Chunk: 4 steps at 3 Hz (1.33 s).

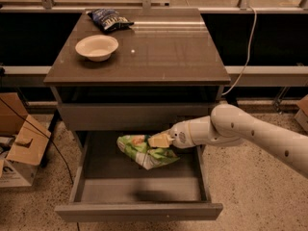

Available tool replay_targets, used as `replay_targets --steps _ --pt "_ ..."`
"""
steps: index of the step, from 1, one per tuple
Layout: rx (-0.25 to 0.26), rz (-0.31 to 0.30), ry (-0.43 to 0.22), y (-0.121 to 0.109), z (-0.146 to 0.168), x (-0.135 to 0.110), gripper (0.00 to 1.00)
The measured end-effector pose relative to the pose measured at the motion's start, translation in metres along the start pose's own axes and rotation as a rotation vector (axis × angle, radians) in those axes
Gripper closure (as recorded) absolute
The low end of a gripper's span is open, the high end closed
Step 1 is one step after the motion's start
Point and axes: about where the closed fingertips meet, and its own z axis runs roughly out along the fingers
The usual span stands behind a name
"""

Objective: Place green rice chip bag into middle drawer

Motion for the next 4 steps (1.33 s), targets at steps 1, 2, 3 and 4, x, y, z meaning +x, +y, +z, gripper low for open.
replay_targets --steps 1,2,3,4 --pt "0.029 0.081 0.029 -0.025 0.011 0.027 1.0" --pt "0.052 0.152 0.031 -0.048 0.016 0.057 1.0" --pt "0.065 0.215 0.02 -0.066 0.02 0.088 0.88" --pt "0.077 0.284 0.005 -0.08 0.027 0.121 0.65"
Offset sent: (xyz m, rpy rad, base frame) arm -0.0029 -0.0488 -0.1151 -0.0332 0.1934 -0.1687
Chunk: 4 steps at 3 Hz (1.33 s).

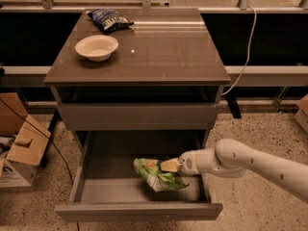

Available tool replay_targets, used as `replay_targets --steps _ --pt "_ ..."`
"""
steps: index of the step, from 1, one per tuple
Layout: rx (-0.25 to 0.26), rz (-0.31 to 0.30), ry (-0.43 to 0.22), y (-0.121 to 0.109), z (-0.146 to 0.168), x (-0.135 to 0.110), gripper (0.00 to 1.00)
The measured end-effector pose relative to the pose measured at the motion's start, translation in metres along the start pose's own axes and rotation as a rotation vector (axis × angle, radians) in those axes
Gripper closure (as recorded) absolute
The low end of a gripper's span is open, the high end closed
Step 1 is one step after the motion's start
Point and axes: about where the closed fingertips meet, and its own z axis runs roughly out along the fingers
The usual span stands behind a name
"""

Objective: Place green rice chip bag into middle drawer

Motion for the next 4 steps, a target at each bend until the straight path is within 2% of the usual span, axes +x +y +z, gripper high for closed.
replay_targets --steps 1,2,3,4 --pt "0.014 0.063 -0.008 -0.0152 0.0062 0.0229 0.42" --pt "0.013 0.068 -0.007 -0.0156 0.0086 0.0253 0.18" --pt "0.01 0.068 -0.004 -0.0145 0.0104 0.0259 0.0" --pt "0.01 0.068 -0.004 -0.0145 0.0105 0.0259 0.0"
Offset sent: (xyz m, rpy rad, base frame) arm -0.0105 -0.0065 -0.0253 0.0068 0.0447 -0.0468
